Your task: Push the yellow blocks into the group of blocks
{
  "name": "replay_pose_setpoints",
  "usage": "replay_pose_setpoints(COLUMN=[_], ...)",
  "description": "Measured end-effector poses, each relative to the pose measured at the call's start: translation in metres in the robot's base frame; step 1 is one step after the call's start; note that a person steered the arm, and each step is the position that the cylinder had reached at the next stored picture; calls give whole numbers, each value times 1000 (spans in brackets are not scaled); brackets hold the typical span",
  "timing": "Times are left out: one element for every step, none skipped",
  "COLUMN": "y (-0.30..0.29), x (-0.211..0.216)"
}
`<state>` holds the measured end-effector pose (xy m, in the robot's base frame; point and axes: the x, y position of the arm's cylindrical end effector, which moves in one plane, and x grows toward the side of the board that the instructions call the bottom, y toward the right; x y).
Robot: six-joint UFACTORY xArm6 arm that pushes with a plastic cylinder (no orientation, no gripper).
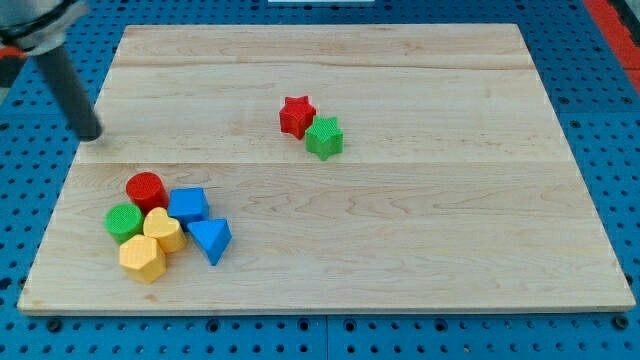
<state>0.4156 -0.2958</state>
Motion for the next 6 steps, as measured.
replay_pose_setpoints(y=[-9, -8, 1, 26, 102, 139], x=[48, 110, 187, 203, 203, 203])
